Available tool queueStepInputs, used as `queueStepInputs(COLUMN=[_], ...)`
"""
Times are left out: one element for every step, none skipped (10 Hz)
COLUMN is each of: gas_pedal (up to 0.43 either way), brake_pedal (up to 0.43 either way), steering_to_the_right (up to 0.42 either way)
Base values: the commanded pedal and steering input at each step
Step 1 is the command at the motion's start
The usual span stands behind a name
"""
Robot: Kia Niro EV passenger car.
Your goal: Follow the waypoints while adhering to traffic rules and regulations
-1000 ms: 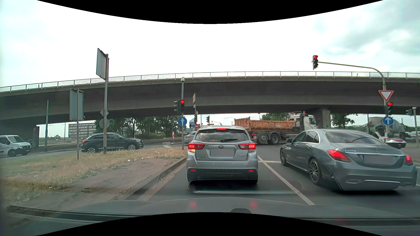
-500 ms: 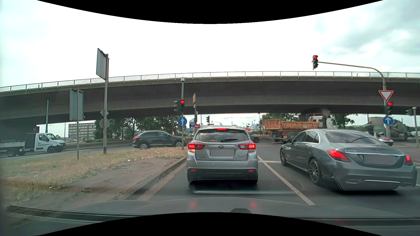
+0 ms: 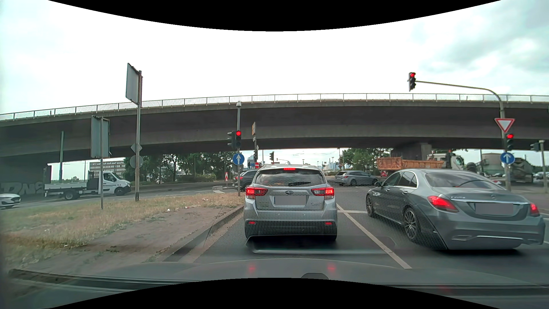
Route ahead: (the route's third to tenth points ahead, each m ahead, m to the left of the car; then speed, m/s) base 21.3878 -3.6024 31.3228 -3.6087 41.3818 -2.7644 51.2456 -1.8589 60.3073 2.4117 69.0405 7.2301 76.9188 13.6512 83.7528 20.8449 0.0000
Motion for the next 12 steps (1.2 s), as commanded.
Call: queueStepInputs(gas_pedal=[0.000,0.000,0.000,0.000,0.000,0.000,0.000,0.000,0.000,0.000,0.000,0.000], brake_pedal=[0.256,0.256,0.256,0.256,0.256,0.256,0.256,0.256,0.256,0.256,0.256,0.256], steering_to_the_right=[-0.001,-0.001,-0.001,-0.001,-0.001,-0.001,-0.001,-0.001,-0.001,-0.001,-0.001,-0.001])
